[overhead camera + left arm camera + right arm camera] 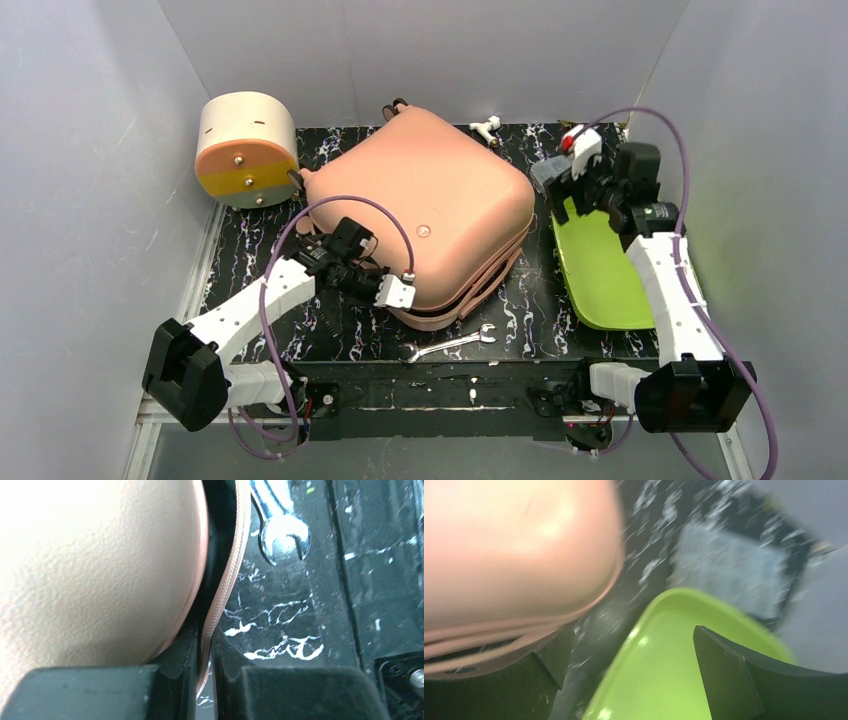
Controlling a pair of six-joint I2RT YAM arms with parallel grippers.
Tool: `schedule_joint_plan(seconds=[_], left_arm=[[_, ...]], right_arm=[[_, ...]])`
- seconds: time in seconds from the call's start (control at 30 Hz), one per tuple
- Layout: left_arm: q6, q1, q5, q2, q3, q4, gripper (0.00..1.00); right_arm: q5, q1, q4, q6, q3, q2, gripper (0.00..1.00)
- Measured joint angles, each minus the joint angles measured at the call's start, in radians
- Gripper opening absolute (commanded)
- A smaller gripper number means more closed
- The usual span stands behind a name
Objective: Open, take out, and arrange the luggage
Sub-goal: Unzip the zipper of the luggage, then open the luggage at the center of the board.
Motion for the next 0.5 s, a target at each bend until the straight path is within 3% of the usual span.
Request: schedule_joint_plan(seconds=[0.23,0.5], left_arm=[[-0.233,-0.116,-0.033,0.077,0.067,0.039,0.00],[-0.481,-0.150,0.006,0.193,0.171,0.098,0.00]], right_arm=[[-0.136,0.003,-0.035,0.090,-0.304,0.023,0.98],[-0.269,0.003,0.061,0.254,-0.277,0.153,0.98]])
